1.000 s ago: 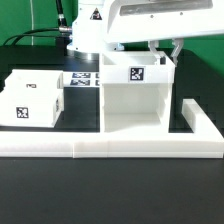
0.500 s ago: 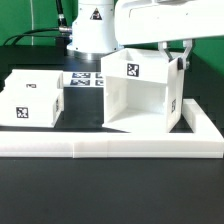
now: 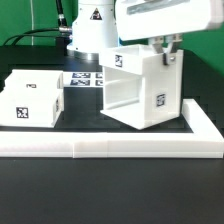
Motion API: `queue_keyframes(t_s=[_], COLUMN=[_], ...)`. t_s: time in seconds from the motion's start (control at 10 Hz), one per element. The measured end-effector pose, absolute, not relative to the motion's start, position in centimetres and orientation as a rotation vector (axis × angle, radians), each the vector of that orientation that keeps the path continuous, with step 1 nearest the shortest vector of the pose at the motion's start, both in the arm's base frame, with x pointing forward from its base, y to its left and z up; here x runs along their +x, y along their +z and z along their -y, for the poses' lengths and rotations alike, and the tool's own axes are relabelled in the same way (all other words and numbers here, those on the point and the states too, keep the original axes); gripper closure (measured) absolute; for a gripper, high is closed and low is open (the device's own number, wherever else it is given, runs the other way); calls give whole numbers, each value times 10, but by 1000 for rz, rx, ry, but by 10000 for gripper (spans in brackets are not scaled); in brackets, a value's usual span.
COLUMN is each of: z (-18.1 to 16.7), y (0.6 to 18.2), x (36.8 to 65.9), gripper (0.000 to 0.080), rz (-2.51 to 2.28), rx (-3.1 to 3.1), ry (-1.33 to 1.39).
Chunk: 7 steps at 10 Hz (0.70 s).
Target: Assemble drawer
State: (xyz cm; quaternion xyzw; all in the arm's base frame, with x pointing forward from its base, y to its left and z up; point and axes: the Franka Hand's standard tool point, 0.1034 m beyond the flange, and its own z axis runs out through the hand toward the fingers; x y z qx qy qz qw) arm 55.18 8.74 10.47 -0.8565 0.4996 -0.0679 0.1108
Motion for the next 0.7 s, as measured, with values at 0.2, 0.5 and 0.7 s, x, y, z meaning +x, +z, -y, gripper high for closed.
queue_keyframes(t_s=[0.2, 0.5, 0.7], z=[-92, -94, -98], y=[100, 103, 99], x=[555, 557, 564], gripper=[747, 738, 738], rz=[-1692, -1822, -1892], rx=[-2337, -2206, -2139], ry=[-181, -152, -117])
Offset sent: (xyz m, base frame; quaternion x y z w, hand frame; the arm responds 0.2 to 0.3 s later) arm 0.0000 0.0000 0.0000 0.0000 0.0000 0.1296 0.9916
